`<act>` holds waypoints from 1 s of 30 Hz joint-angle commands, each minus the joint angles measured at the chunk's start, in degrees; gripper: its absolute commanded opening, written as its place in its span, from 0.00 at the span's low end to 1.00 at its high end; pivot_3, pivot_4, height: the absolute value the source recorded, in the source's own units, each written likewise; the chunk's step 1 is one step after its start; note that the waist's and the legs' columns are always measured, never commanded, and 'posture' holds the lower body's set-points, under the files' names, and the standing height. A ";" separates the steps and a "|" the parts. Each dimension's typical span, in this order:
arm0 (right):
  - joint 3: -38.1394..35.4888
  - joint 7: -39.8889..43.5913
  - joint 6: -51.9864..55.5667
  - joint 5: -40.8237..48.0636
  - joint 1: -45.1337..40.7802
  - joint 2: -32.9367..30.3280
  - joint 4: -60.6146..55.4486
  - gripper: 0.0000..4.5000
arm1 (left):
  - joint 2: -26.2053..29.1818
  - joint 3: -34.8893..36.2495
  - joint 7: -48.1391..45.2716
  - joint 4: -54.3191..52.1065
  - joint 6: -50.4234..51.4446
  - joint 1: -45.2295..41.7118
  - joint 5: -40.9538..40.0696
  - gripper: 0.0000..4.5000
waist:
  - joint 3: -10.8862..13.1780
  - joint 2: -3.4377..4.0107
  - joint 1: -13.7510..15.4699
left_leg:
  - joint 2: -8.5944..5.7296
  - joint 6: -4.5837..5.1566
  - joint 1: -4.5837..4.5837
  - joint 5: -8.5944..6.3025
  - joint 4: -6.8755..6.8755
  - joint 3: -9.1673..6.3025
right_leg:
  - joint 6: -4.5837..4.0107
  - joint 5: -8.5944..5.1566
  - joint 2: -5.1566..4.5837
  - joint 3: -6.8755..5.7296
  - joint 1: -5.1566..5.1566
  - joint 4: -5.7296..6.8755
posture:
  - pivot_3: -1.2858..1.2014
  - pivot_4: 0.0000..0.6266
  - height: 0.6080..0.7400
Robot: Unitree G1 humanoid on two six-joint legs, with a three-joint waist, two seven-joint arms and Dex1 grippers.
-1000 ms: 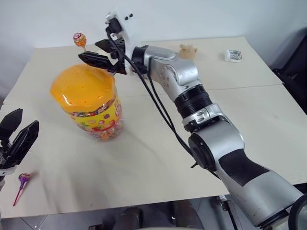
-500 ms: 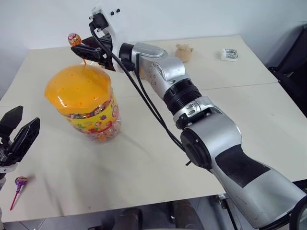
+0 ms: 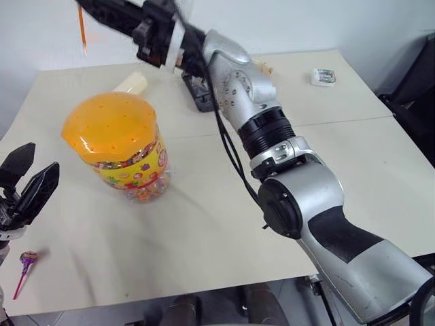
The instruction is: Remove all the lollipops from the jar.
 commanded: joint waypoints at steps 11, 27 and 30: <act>9.30 18.46 22.54 -3.37 32.53 -44.93 -42.93 0.01 | 7.01 -14.46 -14.99 -9.37 -0.90 5.12 9.27 1.00 | 0.01 0.02 2.87 | -0.06 0.13 -0.06 -0.05 0.05 0.01 | 0.01 0.01 -0.10 -0.03 0.05 -0.14 | 0.52 0.24 1.00; 7.49 12.72 4.19 -16.30 63.68 -63.59 -34.28 0.06 | 6.99 -19.72 -11.84 -7.47 -2.64 2.61 17.10 1.00 | 0.04 0.09 3.80 | 0.24 0.17 0.25 -0.10 0.09 1.16 | 0.20 0.11 -0.02 -0.03 0.01 -0.32 | 0.52 0.24 1.00; 6.57 15.05 4.53 -14.42 64.92 -64.34 -33.64 0.23 | 7.67 -18.73 -10.41 -7.18 -1.60 2.25 16.81 1.00 | 0.04 0.09 4.36 | 0.25 0.17 0.23 -0.10 0.09 1.13 | 0.20 0.11 -0.02 -0.02 0.01 -0.36 | 0.52 0.24 1.00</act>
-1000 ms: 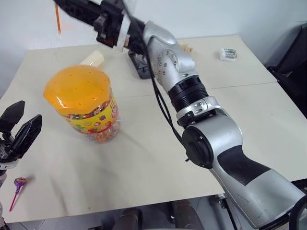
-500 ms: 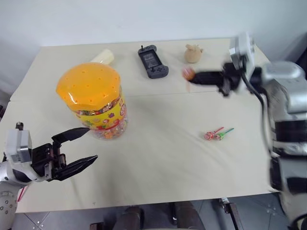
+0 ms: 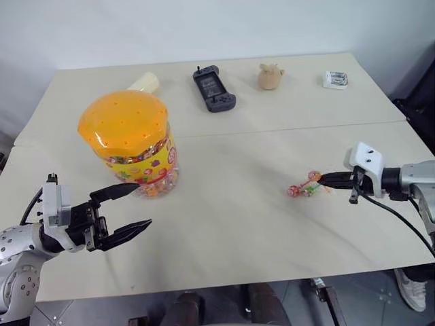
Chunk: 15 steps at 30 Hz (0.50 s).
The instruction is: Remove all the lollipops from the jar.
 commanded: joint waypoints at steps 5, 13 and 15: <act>-8.01 1.51 -0.11 7.01 3.00 -0.03 -1.97 0.60 | 1.75 3.03 3.32 0.64 0.55 0.12 1.36 1.00 | 0.00 0.00 0.72 | 0.00 0.04 -0.01 -0.02 0.00 0.01 | 0.01 0.01 0.00 0.00 0.01 -0.03 | 0.52 0.24 1.00; -18.79 3.79 -4.05 22.36 10.11 8.32 -16.14 1.00 | 2.02 5.49 6.40 6.27 -1.46 0.00 5.56 1.00 | 0.00 0.00 0.85 | 0.02 0.04 0.01 -0.02 0.01 -0.02 | 0.03 0.02 0.03 -0.02 0.05 -0.04 | 0.52 0.24 1.00; -18.63 3.17 -2.77 25.32 11.96 9.86 -22.34 1.00 | 2.34 6.27 6.77 8.24 -2.55 -0.11 7.06 1.00 | 0.00 0.00 0.79 | 0.04 0.03 0.01 -0.03 0.01 -0.05 | 0.02 0.02 0.04 -0.02 0.05 -0.04 | 0.52 0.24 1.00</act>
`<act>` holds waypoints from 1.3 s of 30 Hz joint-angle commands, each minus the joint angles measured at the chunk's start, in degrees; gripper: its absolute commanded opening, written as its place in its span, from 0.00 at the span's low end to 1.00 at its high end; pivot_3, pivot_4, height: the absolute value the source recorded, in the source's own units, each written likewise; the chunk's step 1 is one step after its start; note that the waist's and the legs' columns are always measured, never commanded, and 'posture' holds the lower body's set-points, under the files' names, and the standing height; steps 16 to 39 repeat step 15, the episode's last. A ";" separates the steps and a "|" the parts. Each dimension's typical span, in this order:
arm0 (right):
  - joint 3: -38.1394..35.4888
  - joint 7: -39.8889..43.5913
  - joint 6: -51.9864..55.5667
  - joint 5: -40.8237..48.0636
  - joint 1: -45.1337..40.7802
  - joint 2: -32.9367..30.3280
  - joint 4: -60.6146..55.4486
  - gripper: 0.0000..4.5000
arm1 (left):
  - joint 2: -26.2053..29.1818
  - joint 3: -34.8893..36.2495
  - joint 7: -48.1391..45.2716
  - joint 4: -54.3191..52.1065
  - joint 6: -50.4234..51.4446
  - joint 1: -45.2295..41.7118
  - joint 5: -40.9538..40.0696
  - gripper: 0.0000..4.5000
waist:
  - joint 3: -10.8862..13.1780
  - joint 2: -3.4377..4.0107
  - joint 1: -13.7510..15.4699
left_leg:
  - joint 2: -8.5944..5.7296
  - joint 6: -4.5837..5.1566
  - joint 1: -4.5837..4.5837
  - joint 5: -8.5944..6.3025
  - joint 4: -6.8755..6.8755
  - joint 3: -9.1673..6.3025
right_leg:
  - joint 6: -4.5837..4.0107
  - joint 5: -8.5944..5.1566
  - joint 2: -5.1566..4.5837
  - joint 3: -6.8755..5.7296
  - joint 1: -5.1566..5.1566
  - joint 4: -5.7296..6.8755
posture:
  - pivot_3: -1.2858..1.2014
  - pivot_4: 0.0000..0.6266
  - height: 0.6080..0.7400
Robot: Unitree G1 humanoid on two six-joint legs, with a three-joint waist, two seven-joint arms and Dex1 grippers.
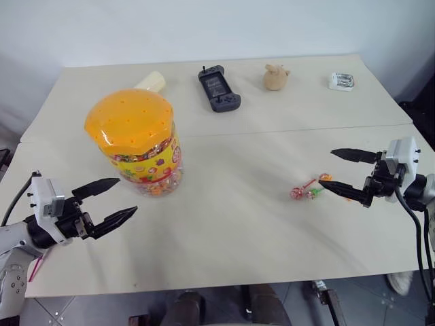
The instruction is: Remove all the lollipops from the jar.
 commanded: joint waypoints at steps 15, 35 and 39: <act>9.46 -8.11 -8.09 -1.70 11.16 11.60 -24.83 1.00 | -4.39 5.59 5.90 0.10 -9.99 9.09 7.55 1.00 | -0.07 -0.12 0.78 | -0.05 0.04 0.01 -0.04 0.01 0.00 | 0.02 0.01 -0.04 0.00 0.03 -0.03 | 0.52 0.24 1.00; 9.46 -8.11 -8.09 -1.70 11.16 11.60 -24.83 1.00 | -4.39 5.59 5.90 0.10 -9.99 9.09 7.55 1.00 | -0.07 -0.12 0.78 | -0.05 0.04 0.01 -0.04 0.01 0.00 | 0.02 0.01 -0.04 0.00 0.03 -0.03 | 0.52 0.24 1.00; 9.46 -8.11 -8.09 -1.70 11.16 11.60 -24.83 1.00 | -4.39 5.59 5.90 0.10 -9.99 9.09 7.55 1.00 | -0.07 -0.12 0.78 | -0.05 0.04 0.01 -0.04 0.01 0.00 | 0.02 0.01 -0.04 0.00 0.03 -0.03 | 0.52 0.24 1.00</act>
